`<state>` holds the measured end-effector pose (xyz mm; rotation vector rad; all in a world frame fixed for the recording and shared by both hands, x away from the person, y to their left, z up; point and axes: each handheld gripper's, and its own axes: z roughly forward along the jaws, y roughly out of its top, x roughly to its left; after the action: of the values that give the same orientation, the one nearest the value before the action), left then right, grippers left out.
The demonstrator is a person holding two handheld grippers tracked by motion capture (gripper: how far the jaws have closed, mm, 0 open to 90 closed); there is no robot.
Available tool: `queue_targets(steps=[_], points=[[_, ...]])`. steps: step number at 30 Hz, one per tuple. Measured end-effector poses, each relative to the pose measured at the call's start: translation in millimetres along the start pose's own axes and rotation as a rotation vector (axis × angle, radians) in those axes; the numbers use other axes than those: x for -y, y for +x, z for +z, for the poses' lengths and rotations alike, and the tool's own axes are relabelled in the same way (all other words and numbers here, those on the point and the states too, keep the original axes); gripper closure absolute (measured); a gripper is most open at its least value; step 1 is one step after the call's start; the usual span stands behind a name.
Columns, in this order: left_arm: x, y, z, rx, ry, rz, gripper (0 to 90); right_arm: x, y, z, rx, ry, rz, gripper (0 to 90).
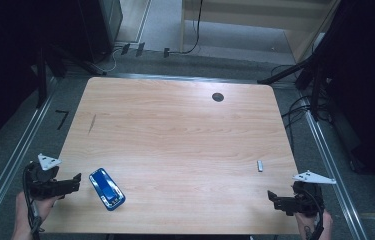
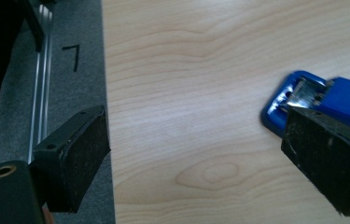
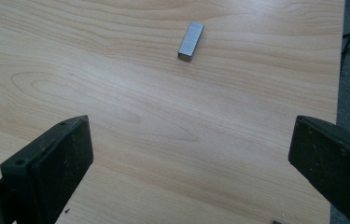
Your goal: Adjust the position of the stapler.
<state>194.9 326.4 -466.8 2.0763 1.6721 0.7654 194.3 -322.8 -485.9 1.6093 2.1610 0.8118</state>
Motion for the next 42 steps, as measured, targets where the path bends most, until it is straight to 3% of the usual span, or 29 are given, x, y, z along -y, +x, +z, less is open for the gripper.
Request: queue_targets(steps=[11, 13, 14, 17, 22, 23, 24, 26, 28, 34, 42], points=[[1.4, -10.2, -7.7, 0.069, 0.024, 0.076, 17.0, 0.1, 4.8, 1.2, 0.001, 0.019, -0.035, 2.6], [2.4, -11.0, -8.2, 0.109, 0.023, 0.103, 24.7, 0.6, 5.0, -0.7, -0.003, 0.009, -0.028, 2.7], [2.4, -11.0, -8.2, 0.109, 0.023, 0.103, 26.7, 0.6, 5.5, -1.8, 0.0, 0.008, -0.031, 2.7], [4.8, -13.5, -9.6, 0.175, 0.018, 0.156, 40.2, 1.0, 7.3, -3.4, 0.001, 0.007, -0.04, 2.7], [5.2, -16.2, -8.2, 0.271, 0.021, 0.195, 59.2, 3.3, 6.9, -3.1, 0.005, 0.015, -0.034, 2.8], [5.2, -16.2, -8.2, 0.271, 0.021, 0.195, 61.9, 3.3, 6.9, -3.1, 0.005, 0.015, -0.034, 2.8], [5.3, -17.5, -6.6, 0.318, 0.032, 0.205, 66.3, 4.2, 5.5, -3.0, 0.006, 0.017, -0.036, 2.8], [5.4, -19.4, -6.1, 0.358, 0.043, 0.222, 70.8, 4.4, 5.6, -3.0, 0.007, 0.018, -0.031, 3.2], [5.4, -20.7, -5.5, 0.373, 0.044, 0.231, 75.9, 4.6, 5.6, -3.0, 0.005, 0.019, -0.033, 3.5], [6.6, -32.4, -1.9, 0.436, 0.066, 0.293, 79.4, 4.7, 6.7, -2.3, 0.004, 0.026, -0.037, 3.6], [8.1, -44.0, 4.3, 0.487, 0.087, 0.328, 80.8, 4.9, 7.2, -1.8, 0.006, 0.027, -0.043, 3.8]])
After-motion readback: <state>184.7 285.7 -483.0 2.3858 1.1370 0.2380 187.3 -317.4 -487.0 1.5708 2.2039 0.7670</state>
